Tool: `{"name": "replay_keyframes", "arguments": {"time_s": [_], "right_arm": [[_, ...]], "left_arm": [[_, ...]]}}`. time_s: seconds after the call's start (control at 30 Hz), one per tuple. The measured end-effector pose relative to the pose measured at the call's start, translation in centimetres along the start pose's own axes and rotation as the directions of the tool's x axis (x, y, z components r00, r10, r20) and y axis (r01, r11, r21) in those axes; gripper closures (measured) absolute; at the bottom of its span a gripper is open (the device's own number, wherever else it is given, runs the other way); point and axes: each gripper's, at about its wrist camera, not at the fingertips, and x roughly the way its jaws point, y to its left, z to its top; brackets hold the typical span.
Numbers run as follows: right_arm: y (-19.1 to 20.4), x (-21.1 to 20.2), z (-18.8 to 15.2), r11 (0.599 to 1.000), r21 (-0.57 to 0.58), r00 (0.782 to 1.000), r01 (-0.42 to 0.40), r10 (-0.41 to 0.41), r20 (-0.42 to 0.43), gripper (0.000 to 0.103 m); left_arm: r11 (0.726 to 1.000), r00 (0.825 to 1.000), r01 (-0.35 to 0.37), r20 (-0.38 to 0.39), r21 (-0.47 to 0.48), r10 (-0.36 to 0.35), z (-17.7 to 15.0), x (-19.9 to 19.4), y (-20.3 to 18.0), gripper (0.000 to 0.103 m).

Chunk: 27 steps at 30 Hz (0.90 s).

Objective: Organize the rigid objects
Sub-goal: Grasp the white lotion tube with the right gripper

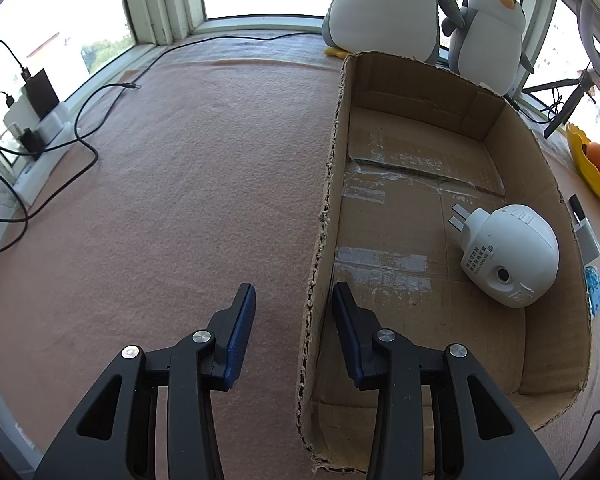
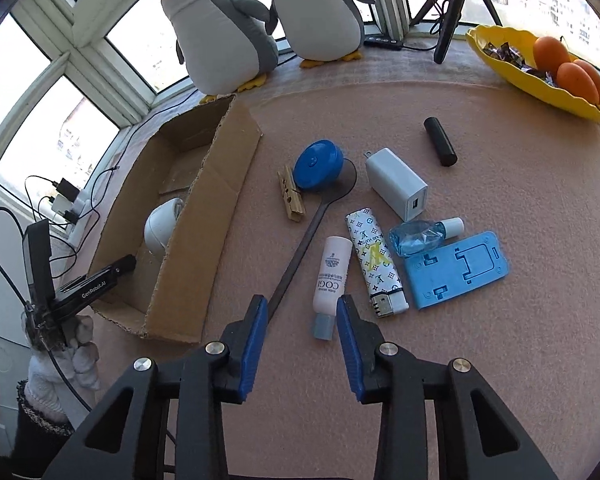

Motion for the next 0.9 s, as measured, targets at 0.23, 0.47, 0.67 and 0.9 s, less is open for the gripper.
{"name": "replay_keyframes", "arguments": {"time_s": [0.23,0.47,0.67,0.9], "right_arm": [[0.2,2.6,0.1,0.997,-0.032,0.996,0.066,-0.068,-0.058,0.079],[0.1,3.9,0.5,0.994,-0.039,0.991,0.101,-0.104,-0.080,0.079],[0.0,5.0,1.1,0.991,-0.044,0.987,0.128,-0.132,-0.092,0.079],[0.5,5.5,1.4,0.982,-0.089,0.981,0.165,-0.172,-0.085,0.085]], "left_arm": [[1.000,1.000,0.007,0.000,-0.007,-0.007,-0.1,0.0,0.4,0.066],[1.000,1.000,0.007,0.000,-0.008,-0.008,-0.1,0.0,0.4,0.066],[1.000,1.000,0.007,0.000,-0.007,-0.007,-0.1,0.0,0.4,0.066],[1.000,1.000,0.008,0.000,-0.007,-0.008,-0.1,0.0,0.4,0.066]]}}
